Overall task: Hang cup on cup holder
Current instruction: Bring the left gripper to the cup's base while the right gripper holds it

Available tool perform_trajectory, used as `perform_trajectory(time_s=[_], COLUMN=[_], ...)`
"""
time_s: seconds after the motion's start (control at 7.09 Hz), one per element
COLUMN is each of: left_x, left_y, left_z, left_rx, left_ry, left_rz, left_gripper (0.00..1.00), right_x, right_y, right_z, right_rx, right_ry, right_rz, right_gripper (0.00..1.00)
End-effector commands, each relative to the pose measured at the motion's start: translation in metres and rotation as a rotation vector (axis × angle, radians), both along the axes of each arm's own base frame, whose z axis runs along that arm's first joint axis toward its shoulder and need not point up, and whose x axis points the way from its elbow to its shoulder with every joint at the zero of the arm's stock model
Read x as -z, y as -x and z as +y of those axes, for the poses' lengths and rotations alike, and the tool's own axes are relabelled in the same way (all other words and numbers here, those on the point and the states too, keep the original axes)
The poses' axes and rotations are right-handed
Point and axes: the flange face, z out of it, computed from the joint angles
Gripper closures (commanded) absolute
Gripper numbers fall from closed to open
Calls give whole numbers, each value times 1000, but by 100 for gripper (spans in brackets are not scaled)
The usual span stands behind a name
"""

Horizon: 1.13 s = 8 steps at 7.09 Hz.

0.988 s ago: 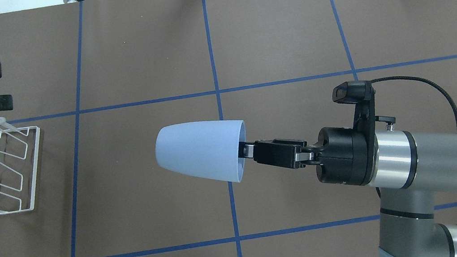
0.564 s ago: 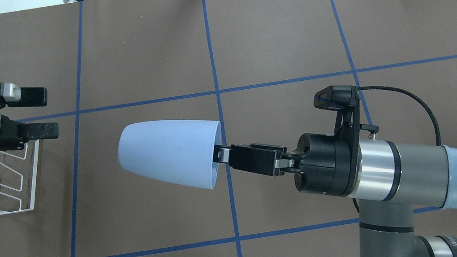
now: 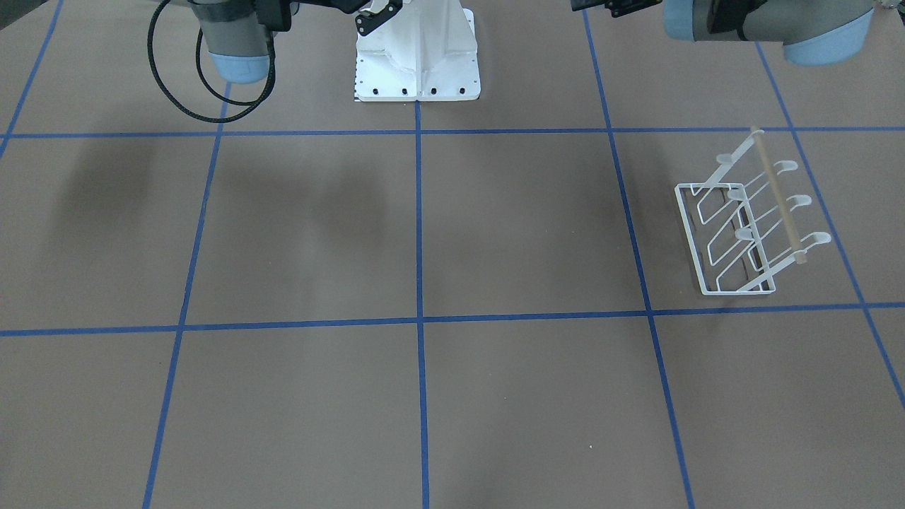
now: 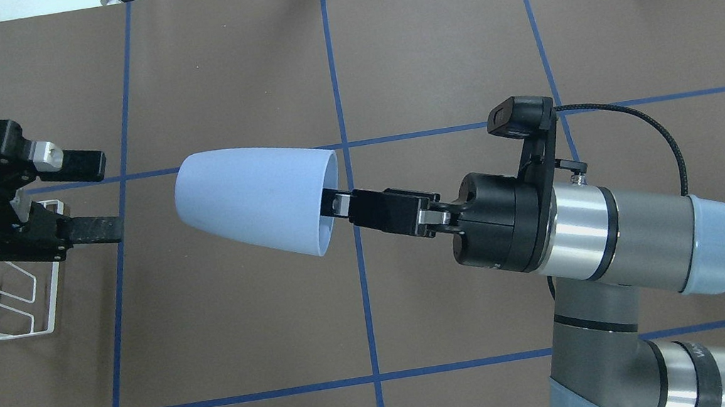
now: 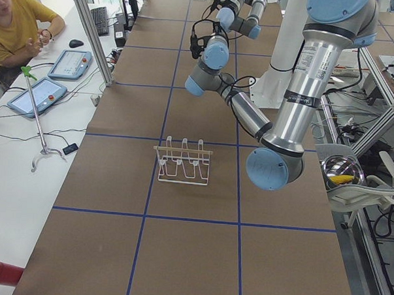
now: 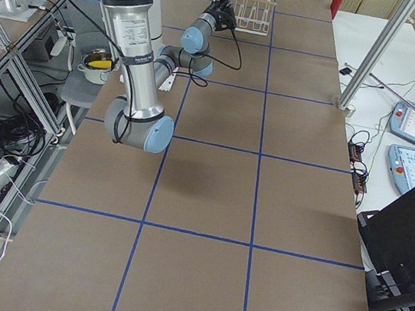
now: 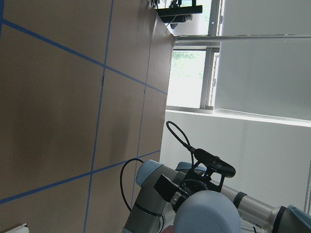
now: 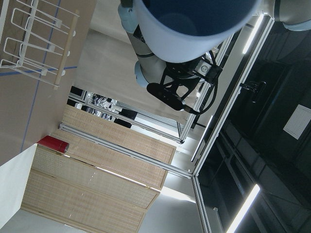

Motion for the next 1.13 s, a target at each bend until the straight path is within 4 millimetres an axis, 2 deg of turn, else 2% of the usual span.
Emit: perform_trajectory(time_s=[0.0,0.42,0.71,0.99], left_x=[12,15,16,18], left_y=[-17,-25,-41,-40], left_z=[7,13,23,23], left_rx=[-22,-43,-48,-43], left_ry=[16,1,14,14], left_rz=[42,63,119,126], left_gripper=[2,2,2,2], right_x=[8,14,15,15], right_y=[3,6,10,16], right_z=[-3,1,6,15], right_rx=[-3,3,12,27], right_ry=[-8,-13,-14,-14], right_rz=[-8,-21,-23,-25], right_gripper=[100,100,100,100])
